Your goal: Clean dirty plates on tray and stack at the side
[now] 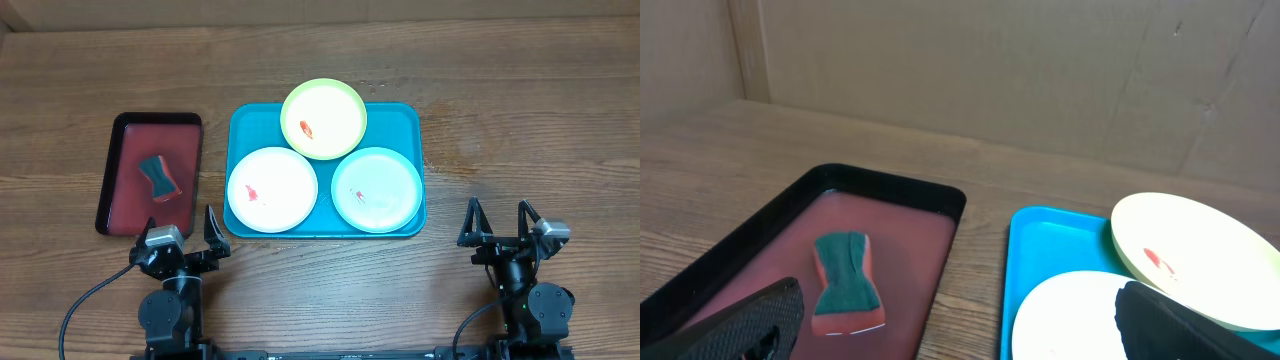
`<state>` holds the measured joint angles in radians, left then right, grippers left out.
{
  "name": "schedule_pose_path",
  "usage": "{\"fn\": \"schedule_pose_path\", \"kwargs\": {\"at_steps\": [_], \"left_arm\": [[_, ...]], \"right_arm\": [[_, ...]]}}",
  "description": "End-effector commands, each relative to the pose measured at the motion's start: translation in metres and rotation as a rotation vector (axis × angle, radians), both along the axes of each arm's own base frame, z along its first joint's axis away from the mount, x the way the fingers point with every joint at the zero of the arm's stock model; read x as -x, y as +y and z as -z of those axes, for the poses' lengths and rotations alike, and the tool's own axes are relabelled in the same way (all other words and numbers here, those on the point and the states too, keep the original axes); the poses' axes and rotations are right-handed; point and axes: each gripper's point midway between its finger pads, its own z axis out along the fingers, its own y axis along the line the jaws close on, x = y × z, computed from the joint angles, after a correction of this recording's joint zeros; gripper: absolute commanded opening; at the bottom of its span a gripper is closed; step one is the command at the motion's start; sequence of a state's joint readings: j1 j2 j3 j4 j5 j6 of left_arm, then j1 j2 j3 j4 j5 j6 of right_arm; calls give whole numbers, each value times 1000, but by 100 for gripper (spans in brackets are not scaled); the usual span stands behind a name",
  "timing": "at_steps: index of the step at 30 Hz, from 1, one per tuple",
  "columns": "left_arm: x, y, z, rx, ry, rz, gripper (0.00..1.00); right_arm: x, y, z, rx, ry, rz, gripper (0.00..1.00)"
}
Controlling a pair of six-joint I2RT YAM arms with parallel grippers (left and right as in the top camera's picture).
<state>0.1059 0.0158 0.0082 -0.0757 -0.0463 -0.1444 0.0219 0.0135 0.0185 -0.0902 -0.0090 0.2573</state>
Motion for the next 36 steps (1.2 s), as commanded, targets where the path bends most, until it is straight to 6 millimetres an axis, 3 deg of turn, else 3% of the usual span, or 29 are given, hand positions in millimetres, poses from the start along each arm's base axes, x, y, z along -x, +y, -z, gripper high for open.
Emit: {"fn": "schedule_pose_path", "kwargs": {"at_steps": [1, 9, 15, 20, 23, 27, 32, 36], "left_arm": [[0, 1, -2, 7, -12, -9, 100], [0, 0, -2, 41, -17, -3, 100], [-2, -21, -2, 332, -45, 92, 100], [-2, -26, -8, 709, -91, 101, 100], [-2, -27, -36, 835, -205, 143, 100], [12, -42, -101, 662, -427, 318, 100], [26, -47, -137, 619, -530, 382, 100], [28, -41, -157, 507, -498, 310, 100]], "right_arm": [[0, 0, 2, 7, -4, 3, 100], [0, 0, 2, 7, -4, 3, 100], [0, 0, 2, 7, -4, 3, 100], [0, 0, 2, 7, -4, 3, 100], [0, 0, 2, 7, -4, 3, 100], [0, 0, 2, 7, -4, 3, 100], [0, 0, 2, 7, -4, 3, 100], [0, 0, 2, 7, -4, 3, 100]]}}
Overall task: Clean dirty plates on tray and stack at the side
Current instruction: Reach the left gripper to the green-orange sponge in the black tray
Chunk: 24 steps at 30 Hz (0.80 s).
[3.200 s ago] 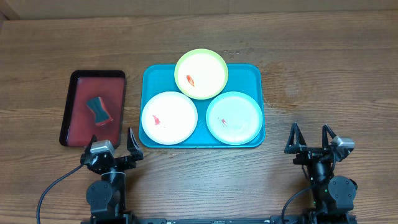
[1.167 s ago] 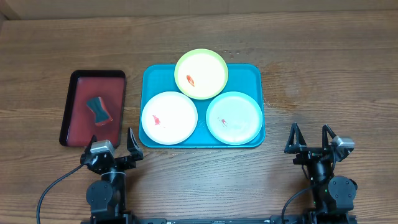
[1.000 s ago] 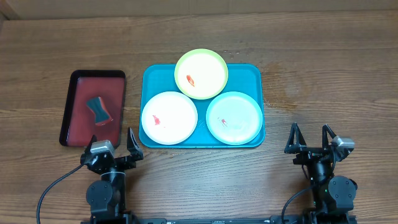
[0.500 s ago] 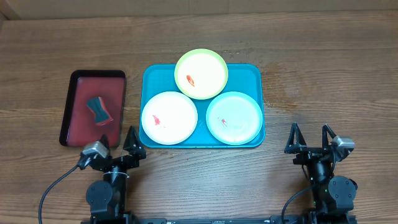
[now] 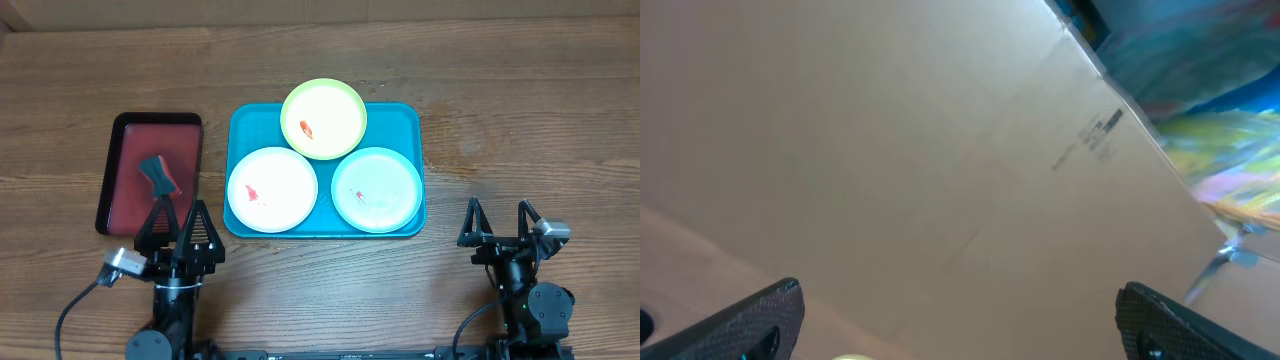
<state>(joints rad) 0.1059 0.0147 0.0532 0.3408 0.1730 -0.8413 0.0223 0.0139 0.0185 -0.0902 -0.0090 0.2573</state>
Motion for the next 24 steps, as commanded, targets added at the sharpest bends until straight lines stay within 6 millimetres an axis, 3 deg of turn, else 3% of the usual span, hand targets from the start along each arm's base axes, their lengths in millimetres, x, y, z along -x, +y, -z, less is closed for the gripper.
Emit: {"fn": "schedule_pose_path", "kwargs": {"at_steps": [1, 4, 7, 11, 15, 18, 24], "left_arm": [[8, 3, -38, -122, 5, -76, 100], [-3, 24, -38, -183, 232, -200, 100], [-21, 30, -31, -281, 488, -211, 100], [-54, 5, -13, -353, 766, 10, 100], [-83, -3, -1, -430, 862, 111, 100], [-100, 9, 8, -416, 1007, 98, 100], [-126, 51, 18, -446, 1272, -57, 100]], "right_arm": [[0, 0, 2, 7, -5, 3, 100], [0, 0, 2, 7, -5, 3, 100], [0, 0, 2, 7, -5, 3, 100], [0, 0, 2, 7, -5, 3, 100], [0, 0, 2, 7, -5, 3, 100], [0, 0, 2, 7, -5, 3, 100], [0, 0, 2, 7, -5, 3, 100]]}}
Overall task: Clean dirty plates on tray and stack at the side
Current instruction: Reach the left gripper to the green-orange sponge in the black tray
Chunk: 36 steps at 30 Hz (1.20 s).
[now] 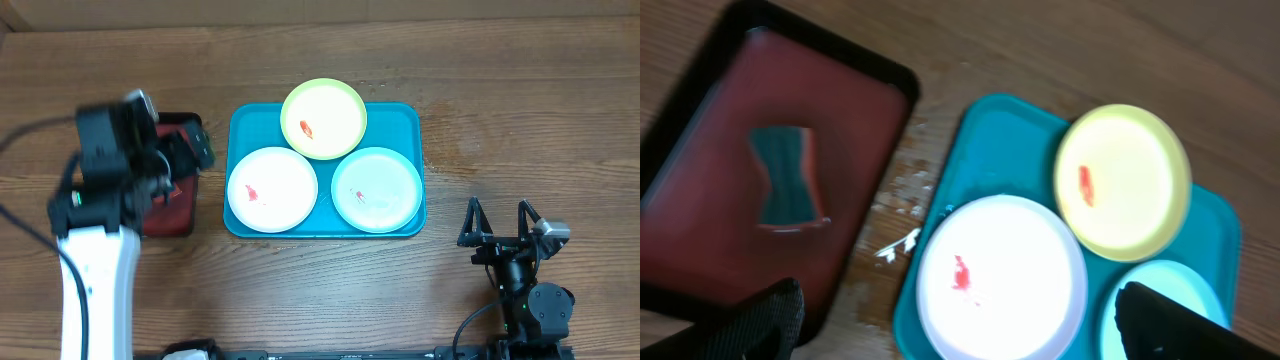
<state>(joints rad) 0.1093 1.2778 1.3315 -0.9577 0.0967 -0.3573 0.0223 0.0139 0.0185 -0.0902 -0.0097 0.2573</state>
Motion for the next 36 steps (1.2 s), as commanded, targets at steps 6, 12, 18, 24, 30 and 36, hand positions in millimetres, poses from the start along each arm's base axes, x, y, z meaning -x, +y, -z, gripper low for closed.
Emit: {"fn": "schedule_pose_path", "kwargs": {"at_steps": [6, 12, 18, 24, 30, 36], "left_arm": [[-43, 52, 13, -217, 73, -133, 100], [-68, 82, 46, -310, 123, -214, 100], [-78, 110, 89, -261, 198, -306, 100], [-77, 138, 133, -217, 284, -363, 100], [-73, 134, 183, -104, 391, -330, 100], [-72, 116, 221, -33, 467, -217, 92]], "right_arm": [[0, 0, 2, 7, -5, 4, 100], [0, 0, 2, 7, -5, 4, 100], [0, 0, 2, 7, -5, 4, 100], [0, 0, 2, 7, -5, 4, 100], [0, 0, 2, 7, -5, 4, 100], [0, 0, 2, 7, -5, 4, 100]]}}
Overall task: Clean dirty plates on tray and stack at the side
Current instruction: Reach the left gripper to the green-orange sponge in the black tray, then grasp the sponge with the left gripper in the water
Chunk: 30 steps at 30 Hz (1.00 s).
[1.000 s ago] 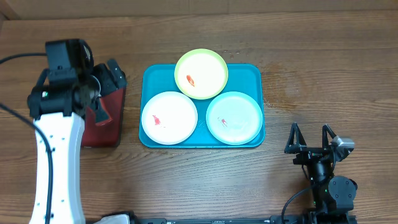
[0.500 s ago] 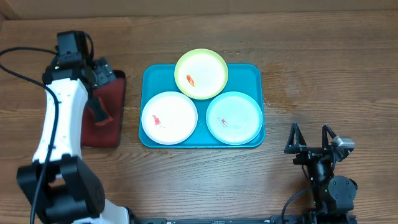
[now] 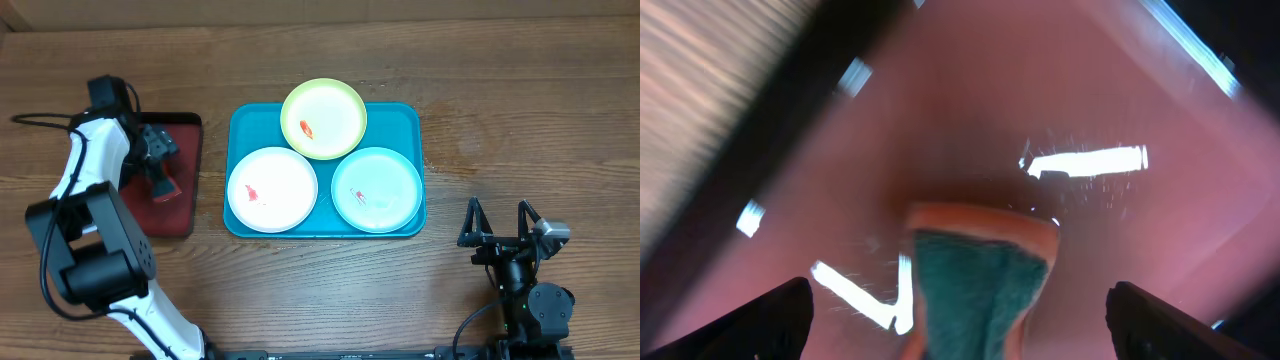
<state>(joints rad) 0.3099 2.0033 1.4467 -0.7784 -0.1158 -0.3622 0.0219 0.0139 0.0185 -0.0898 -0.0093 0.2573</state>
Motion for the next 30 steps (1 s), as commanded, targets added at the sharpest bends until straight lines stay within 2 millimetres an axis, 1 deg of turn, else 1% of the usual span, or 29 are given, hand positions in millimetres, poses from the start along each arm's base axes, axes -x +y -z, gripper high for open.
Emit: {"fn": "schedule_pose_path", "kwargs": {"at_steps": [1, 4, 6, 8, 11, 13, 15, 16, 17, 20, 22, 23, 24, 25, 26, 27, 28, 29, 30], "left_arm": [[-7, -14, 15, 84, 9, 76, 92], [-5, -14, 22, 83, 29, 103, 91], [-5, -12, 26, 80, 38, 109, 85], [-4, -6, 29, 63, 43, 97, 82], [-3, 2, 35, 29, 58, 87, 81], [-2, 2, 41, 31, 69, 86, 80], [0, 1, 49, 39, 86, 87, 75], [1, 1, 54, 41, 97, 86, 73], [3, 2, 60, 40, 110, 84, 67], [7, 9, 64, 25, 128, 71, 23], [9, 9, 65, 29, 135, 67, 9], [11, 9, 64, 31, 140, 67, 5], [12, 8, 65, 34, 147, 67, 4], [14, 7, 65, 38, 156, 68, 6], [17, 6, 65, 42, 168, 68, 17], [21, 5, 65, 49, 182, 68, 55], [25, 3, 66, 59, 197, 69, 100], [29, 0, 66, 72, 215, 70, 100], [38, -3, 66, 86, 250, 70, 100]], "right_arm": [[0, 0, 2, 7, -4, 3, 100], [0, 0, 2, 7, -4, 3, 100], [0, 0, 2, 7, -4, 3, 100], [0, 0, 2, 7, -4, 3, 100], [0, 0, 2, 7, -4, 3, 100], [0, 0, 2, 7, -4, 3, 100], [0, 0, 2, 7, -4, 3, 100], [0, 0, 2, 7, -4, 3, 100], [0, 0, 2, 7, -4, 3, 100], [0, 0, 2, 7, -4, 3, 100], [0, 0, 2, 7, -4, 3, 100], [0, 0, 2, 7, -4, 3, 100], [0, 0, 2, 7, -4, 3, 100], [0, 0, 2, 7, -4, 3, 100], [0, 0, 2, 7, -4, 3, 100], [0, 0, 2, 7, -4, 3, 100], [0, 0, 2, 7, -4, 3, 100], [0, 0, 2, 7, -4, 3, 100], [0, 0, 2, 7, -4, 3, 100]]}}
